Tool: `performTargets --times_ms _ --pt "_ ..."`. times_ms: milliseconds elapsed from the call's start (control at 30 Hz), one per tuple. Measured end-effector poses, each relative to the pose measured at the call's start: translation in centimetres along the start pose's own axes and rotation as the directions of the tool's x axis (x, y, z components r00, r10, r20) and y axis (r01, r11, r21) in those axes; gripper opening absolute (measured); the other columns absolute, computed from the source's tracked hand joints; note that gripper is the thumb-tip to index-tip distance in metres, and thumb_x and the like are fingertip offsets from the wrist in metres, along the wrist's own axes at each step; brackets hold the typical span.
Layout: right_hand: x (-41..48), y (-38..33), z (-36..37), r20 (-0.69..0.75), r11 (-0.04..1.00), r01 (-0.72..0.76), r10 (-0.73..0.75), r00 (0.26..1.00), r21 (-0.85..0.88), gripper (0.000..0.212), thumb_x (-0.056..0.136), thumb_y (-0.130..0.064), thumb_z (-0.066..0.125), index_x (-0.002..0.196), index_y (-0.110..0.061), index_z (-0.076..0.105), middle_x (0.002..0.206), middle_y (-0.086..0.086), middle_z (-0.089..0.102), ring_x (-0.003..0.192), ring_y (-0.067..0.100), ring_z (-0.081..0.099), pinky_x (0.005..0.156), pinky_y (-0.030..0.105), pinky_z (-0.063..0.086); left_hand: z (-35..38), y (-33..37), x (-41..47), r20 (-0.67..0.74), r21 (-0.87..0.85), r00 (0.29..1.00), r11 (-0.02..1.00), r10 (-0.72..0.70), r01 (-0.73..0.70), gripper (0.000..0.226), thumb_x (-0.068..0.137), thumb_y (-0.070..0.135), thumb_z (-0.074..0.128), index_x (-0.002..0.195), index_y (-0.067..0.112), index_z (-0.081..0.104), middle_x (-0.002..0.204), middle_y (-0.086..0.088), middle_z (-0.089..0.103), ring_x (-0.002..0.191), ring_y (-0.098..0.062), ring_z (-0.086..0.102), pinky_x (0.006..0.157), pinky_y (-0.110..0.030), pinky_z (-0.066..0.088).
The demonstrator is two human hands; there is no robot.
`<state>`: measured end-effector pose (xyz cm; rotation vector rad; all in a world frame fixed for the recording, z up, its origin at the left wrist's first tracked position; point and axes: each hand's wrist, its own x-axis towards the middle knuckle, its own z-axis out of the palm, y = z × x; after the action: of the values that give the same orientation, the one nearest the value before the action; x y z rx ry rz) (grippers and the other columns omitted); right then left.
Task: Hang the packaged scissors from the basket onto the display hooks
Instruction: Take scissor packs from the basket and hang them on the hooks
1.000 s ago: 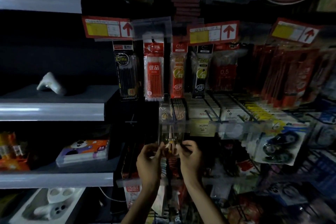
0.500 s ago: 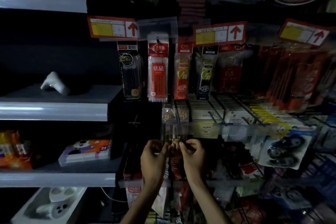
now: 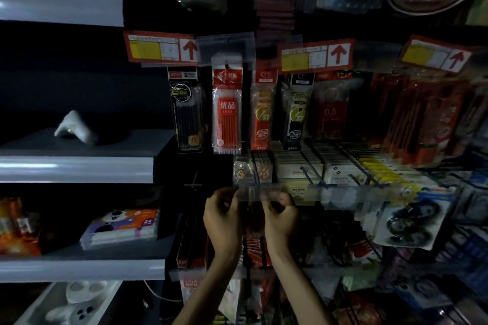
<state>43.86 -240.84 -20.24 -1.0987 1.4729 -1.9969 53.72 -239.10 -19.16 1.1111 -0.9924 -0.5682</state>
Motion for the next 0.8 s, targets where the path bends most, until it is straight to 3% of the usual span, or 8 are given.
performTargets --times_ms 200,333,467,633,700,800 --pt "0.4 0.2 0.6 -0.051 1.000 -0.007 0.007 0.999 -0.010 0.015 0.084 -0.025 0.083 0.084 -0.023 0.068 0.085 -0.003 0.072 0.082 0.005 0.067 0.070 0.011 0.046 0.1 0.6 0.8 0.005 -0.027 0.999 0.999 0.031 -0.031 0.005 0.096 0.023 0.075 0.099 0.026 0.076 0.093 0.010 0.076 0.087 -0.007 0.073 0.079 -0.043 0.062" --pt "1.0 -0.6 0.9 -0.075 1.000 -0.002 0.002 0.997 -0.003 0.035 0.080 -0.013 0.086 0.081 -0.038 0.061 0.089 -0.004 0.071 0.084 0.005 0.066 0.068 0.009 0.045 0.5 1.1 1.3 -0.004 -0.057 0.999 0.998 0.037 -0.037 0.012 0.096 0.016 0.073 0.102 0.027 0.075 0.098 0.009 0.076 0.092 -0.004 0.072 0.082 -0.039 0.062" --pt "0.8 0.0 0.8 -0.063 1.000 -0.016 0.017 0.998 0.006 0.021 0.082 -0.018 0.084 0.086 -0.028 0.066 0.088 -0.004 0.070 0.083 0.004 0.065 0.070 0.016 0.048 0.5 0.3 1.1 0.021 -0.057 1.000 0.998 0.007 -0.005 0.015 0.097 0.020 0.073 0.103 0.034 0.074 0.099 0.012 0.077 0.094 -0.007 0.074 0.084 -0.046 0.062" --pt "0.8 -0.1 0.5 -0.051 1.000 -0.001 0.002 0.999 0.003 0.023 0.082 -0.020 0.084 0.086 -0.031 0.064 0.088 -0.009 0.069 0.080 -0.006 0.062 0.065 0.003 0.042 0.3 0.1 1.4 0.050 -0.048 0.998 0.999 0.028 -0.026 0.015 0.096 0.019 0.073 0.105 0.031 0.072 0.099 0.010 0.076 0.092 -0.009 0.074 0.082 -0.049 0.062" --pt "1.1 -0.1 0.6 -0.048 1.000 0.020 -0.020 0.999 0.009 0.024 0.081 -0.015 0.084 0.088 -0.029 0.066 0.089 -0.007 0.069 0.080 -0.006 0.063 0.067 0.007 0.045 0.5 0.3 1.6 0.052 -0.049 0.998 0.998 0.036 -0.034 0.021 0.096 0.014 0.071 0.108 0.030 0.071 0.102 0.011 0.076 0.096 -0.008 0.073 0.084 -0.047 0.062" --pt "1.6 0.3 0.9 -0.051 0.999 0.029 -0.029 0.998 -0.016 0.025 0.080 -0.013 0.085 0.090 -0.026 0.066 0.091 -0.003 0.071 0.085 0.007 0.067 0.071 0.020 0.049 0.8 0.2 1.8 0.038 -0.017 0.999 0.999 0.037 -0.036 0.024 0.095 0.011 0.070 0.108 0.032 0.071 0.102 0.014 0.075 0.097 -0.005 0.072 0.086 -0.045 0.061"
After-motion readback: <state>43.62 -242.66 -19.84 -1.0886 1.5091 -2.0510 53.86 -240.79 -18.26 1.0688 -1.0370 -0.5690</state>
